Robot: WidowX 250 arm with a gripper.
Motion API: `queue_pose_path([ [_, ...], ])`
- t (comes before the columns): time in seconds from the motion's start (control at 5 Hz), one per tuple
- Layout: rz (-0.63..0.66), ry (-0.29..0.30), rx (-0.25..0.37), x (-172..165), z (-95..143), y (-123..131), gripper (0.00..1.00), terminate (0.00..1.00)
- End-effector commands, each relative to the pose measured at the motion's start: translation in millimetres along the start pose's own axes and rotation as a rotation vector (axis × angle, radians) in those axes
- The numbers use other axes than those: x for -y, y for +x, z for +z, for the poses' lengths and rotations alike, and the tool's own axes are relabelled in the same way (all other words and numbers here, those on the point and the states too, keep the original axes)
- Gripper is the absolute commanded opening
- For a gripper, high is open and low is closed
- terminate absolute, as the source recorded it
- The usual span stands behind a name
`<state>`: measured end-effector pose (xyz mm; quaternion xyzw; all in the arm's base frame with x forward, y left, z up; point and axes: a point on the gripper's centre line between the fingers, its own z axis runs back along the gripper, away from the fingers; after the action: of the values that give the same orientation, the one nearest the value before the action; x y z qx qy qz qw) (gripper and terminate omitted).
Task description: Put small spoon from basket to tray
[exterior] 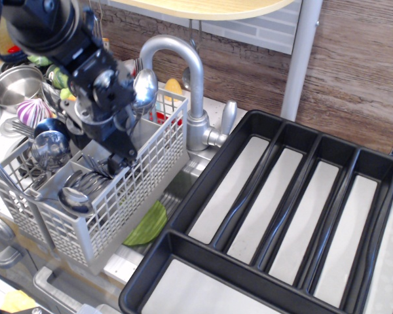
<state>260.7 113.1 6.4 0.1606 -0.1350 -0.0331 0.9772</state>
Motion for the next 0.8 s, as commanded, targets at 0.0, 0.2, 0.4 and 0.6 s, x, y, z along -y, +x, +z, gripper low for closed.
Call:
queue_pose_path([
  [0.0, 0.03, 0.017, 0.011, -4.2, -4.0, -1.6, 0.0, 0.0],
  [0.2, 0.037, 0.034, 0.022, -2.1, -6.4, -2.5, 0.0, 0.0],
  [0.4, 0.046, 0.046, 0.034, 0.7, -9.9, -5.9, 0.0, 0.0],
  [0.6, 0.044, 0.063, 0.035, 2.0, -6.7, -6.2, 0.0, 0.0],
])
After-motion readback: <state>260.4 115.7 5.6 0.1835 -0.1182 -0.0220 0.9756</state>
